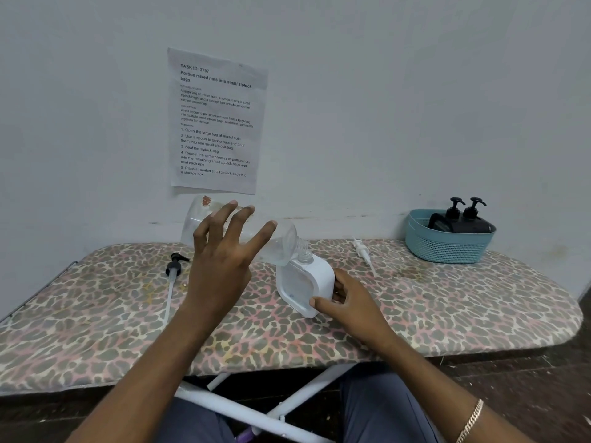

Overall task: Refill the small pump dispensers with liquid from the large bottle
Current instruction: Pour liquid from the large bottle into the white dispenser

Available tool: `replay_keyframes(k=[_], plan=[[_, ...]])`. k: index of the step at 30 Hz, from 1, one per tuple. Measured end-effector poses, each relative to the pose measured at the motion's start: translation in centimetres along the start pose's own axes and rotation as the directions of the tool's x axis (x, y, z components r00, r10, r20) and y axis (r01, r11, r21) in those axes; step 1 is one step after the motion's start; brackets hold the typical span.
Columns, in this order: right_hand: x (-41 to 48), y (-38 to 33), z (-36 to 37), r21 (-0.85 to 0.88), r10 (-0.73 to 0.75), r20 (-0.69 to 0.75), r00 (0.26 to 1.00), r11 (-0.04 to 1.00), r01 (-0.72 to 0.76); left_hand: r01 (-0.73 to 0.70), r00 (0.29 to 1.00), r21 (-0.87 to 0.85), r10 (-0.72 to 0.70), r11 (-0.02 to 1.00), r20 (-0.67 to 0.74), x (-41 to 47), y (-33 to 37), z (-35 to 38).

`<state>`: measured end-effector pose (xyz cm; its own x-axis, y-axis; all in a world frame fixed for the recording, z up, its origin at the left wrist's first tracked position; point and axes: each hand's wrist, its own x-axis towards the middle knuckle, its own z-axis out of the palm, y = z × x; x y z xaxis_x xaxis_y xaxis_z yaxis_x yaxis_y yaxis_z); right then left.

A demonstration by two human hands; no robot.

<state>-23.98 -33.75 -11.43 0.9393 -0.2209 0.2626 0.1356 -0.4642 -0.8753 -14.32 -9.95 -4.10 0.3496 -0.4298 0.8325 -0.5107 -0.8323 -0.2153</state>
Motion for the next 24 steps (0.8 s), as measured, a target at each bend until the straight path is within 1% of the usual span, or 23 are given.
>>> replay_keyframes(k=[24], plan=[[0.06, 0.07, 0.06, -0.002, -0.004, -0.002, 1.000, 1.000, 0.004, -0.032, 0.999, -0.002, 0.032, 0.999, -0.007, 0.31, 0.05, -0.22]])
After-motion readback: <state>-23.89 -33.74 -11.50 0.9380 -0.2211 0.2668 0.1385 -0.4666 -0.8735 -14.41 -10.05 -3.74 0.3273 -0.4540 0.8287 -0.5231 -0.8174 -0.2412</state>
